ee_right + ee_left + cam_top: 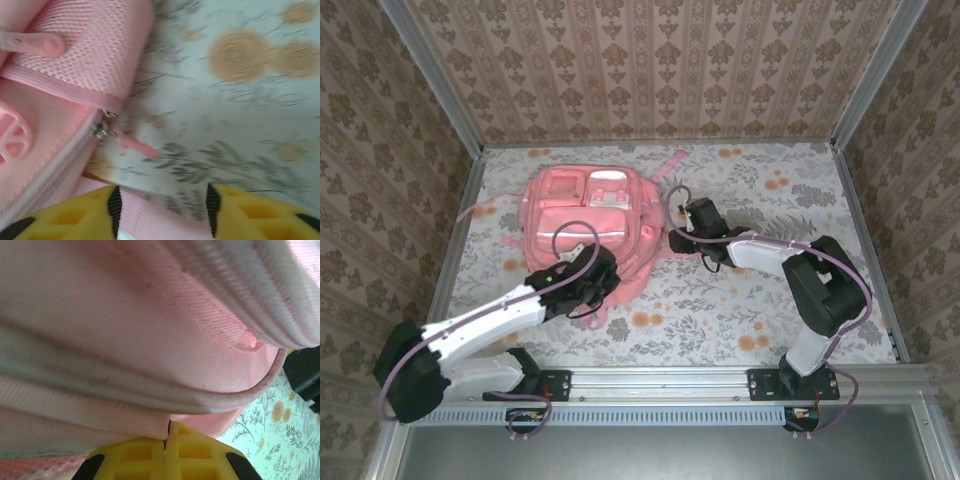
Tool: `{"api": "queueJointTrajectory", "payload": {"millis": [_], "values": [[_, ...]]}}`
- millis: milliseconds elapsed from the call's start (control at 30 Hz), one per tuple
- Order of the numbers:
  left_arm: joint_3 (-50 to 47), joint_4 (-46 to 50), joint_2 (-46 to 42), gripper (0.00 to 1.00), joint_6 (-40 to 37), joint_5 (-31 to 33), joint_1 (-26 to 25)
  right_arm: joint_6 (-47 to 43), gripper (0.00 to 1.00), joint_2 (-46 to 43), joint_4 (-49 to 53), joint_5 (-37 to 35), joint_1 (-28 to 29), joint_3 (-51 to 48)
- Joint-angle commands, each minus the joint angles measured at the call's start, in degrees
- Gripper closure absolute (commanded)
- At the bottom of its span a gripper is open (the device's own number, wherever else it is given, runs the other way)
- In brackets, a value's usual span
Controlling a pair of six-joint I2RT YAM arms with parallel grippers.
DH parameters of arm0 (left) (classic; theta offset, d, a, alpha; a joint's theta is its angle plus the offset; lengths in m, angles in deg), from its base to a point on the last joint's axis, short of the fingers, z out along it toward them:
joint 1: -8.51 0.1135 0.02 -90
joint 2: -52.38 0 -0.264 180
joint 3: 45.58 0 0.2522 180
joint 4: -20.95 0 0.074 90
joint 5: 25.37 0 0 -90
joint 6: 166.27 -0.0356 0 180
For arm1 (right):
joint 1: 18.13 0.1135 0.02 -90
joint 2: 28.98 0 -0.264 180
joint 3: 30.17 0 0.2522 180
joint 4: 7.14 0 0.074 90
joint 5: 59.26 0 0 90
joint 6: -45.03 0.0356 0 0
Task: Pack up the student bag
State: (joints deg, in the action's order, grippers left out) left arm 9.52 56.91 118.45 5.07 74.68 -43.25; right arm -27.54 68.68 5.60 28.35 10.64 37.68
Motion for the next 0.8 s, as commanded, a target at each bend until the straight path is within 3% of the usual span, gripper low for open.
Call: {"api": "queueJointTrajectory", "payload": {"millis": [0, 100, 200, 233, 333, 400, 467, 533, 633, 767], "values": [[7.32, -7.78, 4.52, 1.00, -4.96, -2.23, -0.46, 0.22, 0.43, -6.57, 4.21, -3.34, -0.25, 0.63], [11.67, -7.52, 9.46, 1.00, -6.64, -3.57, -0.45, 1.28, 0.34, -11.93, 6.04, -5.73, -0.64, -1.33], [15.31, -5.27, 12.98, 0.86, -9.37, -5.42, -0.46, 1.41, 0.29, -17.49, 8.32, -8.17, -1.13, -3.26], [16.67, -4.29, 13.87, 0.78, -10.53, -5.84, -0.50, 1.50, 0.25, -20.54, 9.25, -9.45, -1.33, -4.12], [20.03, -0.47, 15.36, 0.30, -14.19, -7.02, 0.22, 1.90, 0.16, -26.65, 11.42, -12.47, -2.47, -6.42], [21.97, 2.09, 15.52, 0.13, -17.13, -7.40, 0.54, 2.20, 0.09, -30.30, 12.92, -14.16, -3.25, -7.97], [24.56, 6.90, 15.21, 0.03, -20.93, -7.49, 1.35, 2.23, 0.01, -33.99, 14.30, -15.62, -3.95, -9.65], [28.59, 13.38, 14.64, 0.00, -25.15, -6.50, 2.47, 2.18, 0.01, -36.80, 15.19, -16.61, -4.50, -11.26], [32.37, 22.28, 11.47, 0.00, -31.38, 0.08, 4.96, 2.32, 0.00, -40.20, 16.16, -18.12, -5.25, -13.21], [28.61, 25.43, 5.01, 0.00, -37.28, 2.12, 16.66, 2.49, 0.01, -43.23, 16.21, -18.30, -5.83, -14.79]]}}
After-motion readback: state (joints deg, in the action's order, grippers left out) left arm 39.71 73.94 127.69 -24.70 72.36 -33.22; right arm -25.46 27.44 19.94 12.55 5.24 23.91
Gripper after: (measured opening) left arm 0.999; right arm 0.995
